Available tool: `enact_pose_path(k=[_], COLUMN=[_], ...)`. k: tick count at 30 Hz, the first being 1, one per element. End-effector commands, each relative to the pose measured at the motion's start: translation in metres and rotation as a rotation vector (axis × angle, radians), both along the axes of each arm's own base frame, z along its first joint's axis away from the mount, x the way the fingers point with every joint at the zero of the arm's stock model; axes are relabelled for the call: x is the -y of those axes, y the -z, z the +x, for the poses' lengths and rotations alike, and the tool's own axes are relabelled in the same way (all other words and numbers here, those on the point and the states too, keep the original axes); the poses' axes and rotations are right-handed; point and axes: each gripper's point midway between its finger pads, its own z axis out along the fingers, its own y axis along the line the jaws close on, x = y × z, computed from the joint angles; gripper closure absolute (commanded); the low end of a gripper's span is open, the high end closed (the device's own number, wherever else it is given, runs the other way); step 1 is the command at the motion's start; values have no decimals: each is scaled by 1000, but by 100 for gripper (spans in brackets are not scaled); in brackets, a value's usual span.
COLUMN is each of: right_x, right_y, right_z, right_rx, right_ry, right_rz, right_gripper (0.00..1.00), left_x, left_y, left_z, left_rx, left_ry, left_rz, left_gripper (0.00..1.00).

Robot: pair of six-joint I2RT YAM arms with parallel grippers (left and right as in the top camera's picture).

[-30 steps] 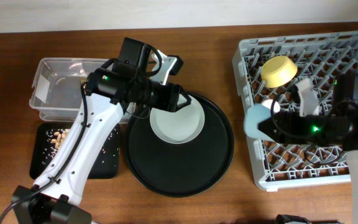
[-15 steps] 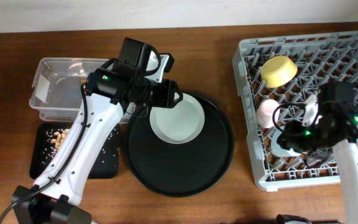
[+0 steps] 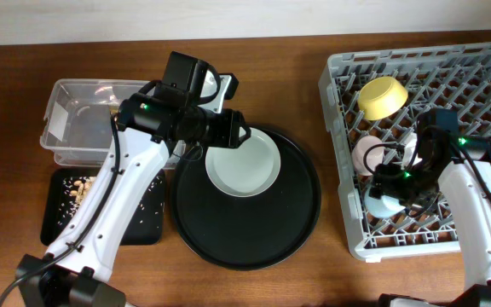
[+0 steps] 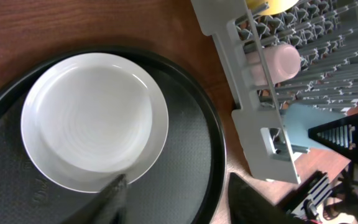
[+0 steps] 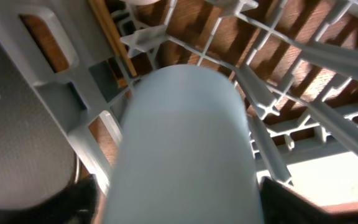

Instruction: Sort waste into correct bins and load items into the dishwasher rack

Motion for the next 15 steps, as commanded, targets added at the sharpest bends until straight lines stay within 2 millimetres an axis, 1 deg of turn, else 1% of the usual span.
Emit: enact_pose_path(k=[1, 4, 6, 8, 9, 10, 11, 12, 14, 15], right_x=[2, 2, 2, -6, -13, -25, -39, -54, -82, -94], right_y=[1, 1, -3, -19, -28, -42, -56, -70, -86, -88], right_z=[-2, -2, 1, 11, 16, 23, 30, 36, 42, 43], right_rx=[-8, -7, 3, 49, 81, 125, 172, 221, 272, 285], right_ry=[13, 13, 13, -13, -47, -88, -129, -177, -261, -303], right_rz=[-4, -4, -2, 45, 87, 150, 219, 285, 363, 376], right_gripper=[1, 1, 1, 1, 1, 1, 1, 1, 1, 1], left_x=[-2, -2, -5, -16, -24, -32, -44, -54, -72, -84], left_y=[0, -1, -5, -18, -25, -32, -41, -45, -45, -43], left_z=[-1, 0, 3, 9, 13, 16, 21, 24, 31, 36], left_rx=[3, 4, 17, 48, 66, 83, 106, 120, 136, 142], left_ry=[-7, -9, -19, -49, -70, -91, -127, -151, -205, -243], left_rz=[7, 6, 1, -10, -16, -22, -29, -32, -5, 26], left_gripper=[41, 41, 41, 41, 41, 40, 39, 37, 35, 30])
